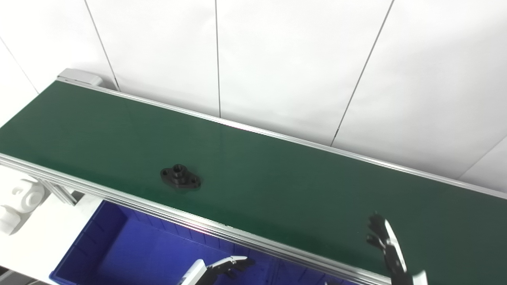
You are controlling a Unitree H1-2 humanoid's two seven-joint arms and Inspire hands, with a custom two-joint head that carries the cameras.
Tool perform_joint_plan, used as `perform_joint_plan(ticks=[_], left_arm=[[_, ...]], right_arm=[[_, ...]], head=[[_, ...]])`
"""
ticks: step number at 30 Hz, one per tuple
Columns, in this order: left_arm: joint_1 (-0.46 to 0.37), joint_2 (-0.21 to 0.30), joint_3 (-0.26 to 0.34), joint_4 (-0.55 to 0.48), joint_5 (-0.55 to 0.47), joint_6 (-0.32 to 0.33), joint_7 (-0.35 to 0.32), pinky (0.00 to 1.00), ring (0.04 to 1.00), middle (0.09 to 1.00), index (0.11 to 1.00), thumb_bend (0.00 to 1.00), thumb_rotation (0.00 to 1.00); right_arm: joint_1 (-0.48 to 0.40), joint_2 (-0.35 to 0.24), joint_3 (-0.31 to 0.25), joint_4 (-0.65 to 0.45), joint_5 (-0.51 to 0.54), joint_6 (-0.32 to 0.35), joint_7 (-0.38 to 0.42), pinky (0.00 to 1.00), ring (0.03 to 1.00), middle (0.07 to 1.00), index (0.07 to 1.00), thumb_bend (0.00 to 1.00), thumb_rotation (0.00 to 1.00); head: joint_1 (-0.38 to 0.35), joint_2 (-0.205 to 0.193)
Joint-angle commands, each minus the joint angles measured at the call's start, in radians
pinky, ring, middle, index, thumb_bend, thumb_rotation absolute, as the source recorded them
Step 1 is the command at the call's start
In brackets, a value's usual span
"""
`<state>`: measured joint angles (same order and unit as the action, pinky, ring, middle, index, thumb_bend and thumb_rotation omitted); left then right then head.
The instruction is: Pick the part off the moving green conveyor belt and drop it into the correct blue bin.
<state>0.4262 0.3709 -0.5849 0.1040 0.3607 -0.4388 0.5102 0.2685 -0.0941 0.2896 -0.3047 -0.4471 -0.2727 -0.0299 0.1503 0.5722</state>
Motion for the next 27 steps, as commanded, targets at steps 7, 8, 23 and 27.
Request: perform_joint_plan(ticks=[7,8,23,27], left_arm=[[-0.009,0.04,0.001,-0.023,-0.023,-0.031,0.019,0.66,0.785,0.832,0.825,0.93,0.56],[-0.012,0.04,0.0,-0.021,-0.024,-0.031,0.02,0.66,0.783,0.832,0.827,0.93,0.56],[-0.028,0.029,0.006,-0.011,-0.042,-0.031,-0.008,0.67,0.79,0.838,0.839,0.93,0.56],[-0.034,0.023,0.005,-0.007,-0.033,-0.031,-0.003,0.68,0.796,0.839,0.837,0.93,0.56]], right_arm=[[-0.11,0.023,0.009,-0.053,-0.051,0.098,0.084,0.76,0.847,0.88,0.92,0.81,0.53],[-0.119,0.022,0.013,-0.062,-0.055,0.115,0.101,0.77,0.841,0.876,0.919,0.82,0.53],[-0.412,0.065,0.061,-0.025,-0.184,0.311,0.26,0.73,0.819,0.857,0.915,0.83,0.5],[-0.504,0.083,0.089,0.04,-0.203,0.325,0.278,0.7,0.794,0.848,0.916,0.84,0.51]], head=[[-0.104,0.039],[-0.103,0.041],[-0.076,0.055],[-0.068,0.059]])
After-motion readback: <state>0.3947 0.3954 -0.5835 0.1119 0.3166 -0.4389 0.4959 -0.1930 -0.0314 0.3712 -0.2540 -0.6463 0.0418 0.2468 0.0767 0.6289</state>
